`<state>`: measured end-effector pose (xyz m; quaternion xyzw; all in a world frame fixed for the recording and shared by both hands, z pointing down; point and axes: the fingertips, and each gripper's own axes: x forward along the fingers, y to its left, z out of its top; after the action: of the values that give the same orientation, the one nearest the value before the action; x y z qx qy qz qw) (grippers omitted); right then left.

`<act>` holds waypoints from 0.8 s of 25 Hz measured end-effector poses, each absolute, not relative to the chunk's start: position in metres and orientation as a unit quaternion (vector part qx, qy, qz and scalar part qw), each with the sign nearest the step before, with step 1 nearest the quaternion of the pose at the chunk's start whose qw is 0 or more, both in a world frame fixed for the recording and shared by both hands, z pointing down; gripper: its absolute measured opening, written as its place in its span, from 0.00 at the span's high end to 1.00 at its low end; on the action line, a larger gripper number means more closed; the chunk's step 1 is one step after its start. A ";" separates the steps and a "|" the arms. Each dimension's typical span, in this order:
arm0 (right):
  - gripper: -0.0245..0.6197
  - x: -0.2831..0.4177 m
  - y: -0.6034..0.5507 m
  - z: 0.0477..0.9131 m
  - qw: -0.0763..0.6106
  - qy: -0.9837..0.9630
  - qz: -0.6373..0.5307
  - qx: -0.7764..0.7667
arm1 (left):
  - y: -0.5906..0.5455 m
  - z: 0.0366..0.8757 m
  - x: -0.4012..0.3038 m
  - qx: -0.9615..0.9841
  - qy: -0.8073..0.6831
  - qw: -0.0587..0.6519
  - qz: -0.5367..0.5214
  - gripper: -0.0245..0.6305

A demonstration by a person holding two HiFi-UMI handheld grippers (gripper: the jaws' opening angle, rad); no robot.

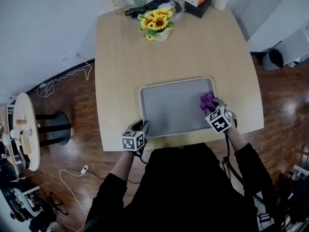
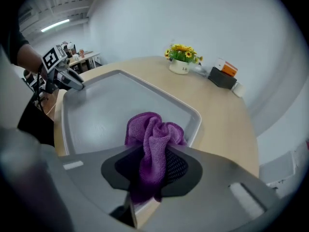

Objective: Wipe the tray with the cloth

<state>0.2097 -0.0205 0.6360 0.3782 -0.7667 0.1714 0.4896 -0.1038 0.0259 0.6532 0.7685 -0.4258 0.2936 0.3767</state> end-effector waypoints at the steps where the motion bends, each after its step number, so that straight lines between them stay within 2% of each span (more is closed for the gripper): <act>1: 0.82 0.214 -0.021 0.635 0.486 -0.769 0.175 0.377 | 0.025 0.653 -0.103 0.767 -0.427 0.378 0.296 0.82; 9: 0.82 0.188 -0.023 0.636 0.475 -0.774 0.177 0.378 | 0.024 0.652 -0.101 0.763 -0.438 0.393 0.269 0.83; 16: 0.82 0.038 -0.016 0.636 0.453 -0.828 0.141 0.299 | 0.036 0.628 -0.117 0.780 -0.428 0.411 0.198 0.81; 20: 0.82 -0.055 0.002 0.637 0.452 -0.852 0.121 0.236 | 0.048 0.618 -0.142 0.789 -0.411 0.413 0.194 0.81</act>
<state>-0.0548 0.0015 0.6373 0.2361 -0.8516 0.1208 0.4522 -0.1421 0.0477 0.6185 0.7888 -0.4114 0.1943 0.4133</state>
